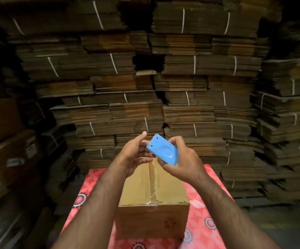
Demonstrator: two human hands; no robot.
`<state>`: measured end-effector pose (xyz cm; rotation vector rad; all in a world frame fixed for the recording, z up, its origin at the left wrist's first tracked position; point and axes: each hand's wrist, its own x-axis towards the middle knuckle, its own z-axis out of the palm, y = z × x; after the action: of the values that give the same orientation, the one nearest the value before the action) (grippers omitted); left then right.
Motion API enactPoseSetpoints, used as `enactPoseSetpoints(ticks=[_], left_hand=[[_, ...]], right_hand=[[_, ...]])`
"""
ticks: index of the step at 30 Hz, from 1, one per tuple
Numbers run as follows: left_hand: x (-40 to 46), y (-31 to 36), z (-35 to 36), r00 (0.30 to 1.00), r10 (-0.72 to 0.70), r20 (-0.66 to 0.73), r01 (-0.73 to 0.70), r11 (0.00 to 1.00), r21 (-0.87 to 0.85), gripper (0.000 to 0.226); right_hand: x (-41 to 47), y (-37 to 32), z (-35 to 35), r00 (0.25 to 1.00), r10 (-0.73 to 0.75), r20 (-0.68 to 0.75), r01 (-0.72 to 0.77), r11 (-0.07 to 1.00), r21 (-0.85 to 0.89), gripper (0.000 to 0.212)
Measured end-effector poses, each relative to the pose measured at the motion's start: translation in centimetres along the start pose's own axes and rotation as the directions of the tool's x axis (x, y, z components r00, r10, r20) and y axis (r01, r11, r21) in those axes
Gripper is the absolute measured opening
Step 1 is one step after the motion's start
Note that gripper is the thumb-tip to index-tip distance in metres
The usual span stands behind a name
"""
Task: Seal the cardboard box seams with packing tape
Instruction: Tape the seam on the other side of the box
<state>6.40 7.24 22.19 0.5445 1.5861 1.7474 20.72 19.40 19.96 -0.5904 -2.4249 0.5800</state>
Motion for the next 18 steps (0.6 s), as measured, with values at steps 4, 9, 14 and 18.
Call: enactPoseSetpoints(ticks=[4, 9, 14, 18], left_hand=[[-0.5, 1.1, -2.0, 0.999, 0.047, -0.004, -0.047, 0.999, 0.002, 0.037], [-0.5, 0.9, -3.3, 0.999, 0.053, -0.011, -0.053, 0.999, 0.006, 0.021], [-0.2, 0.7, -3.6, 0.998, 0.068, -0.013, -0.068, 0.997, 0.031, 0.008], [0.3, 0.6, -3.2, 0.986, 0.153, -0.059, -0.147, 0.984, 0.104, 0.009]], right_hand=[[0.6, -1.6, 0.7, 0.999, -0.047, 0.000, 0.047, 0.998, -0.050, 0.059], [1.0, -2.5, 1.3, 0.997, -0.072, 0.028, 0.073, 0.997, -0.030, 0.059], [1.1, -2.5, 1.6, 0.993, -0.105, 0.057, 0.105, 0.994, -0.003, 0.059], [1.2, -2.1, 1.4, 0.990, -0.109, 0.084, 0.114, 0.992, -0.051, 0.060]])
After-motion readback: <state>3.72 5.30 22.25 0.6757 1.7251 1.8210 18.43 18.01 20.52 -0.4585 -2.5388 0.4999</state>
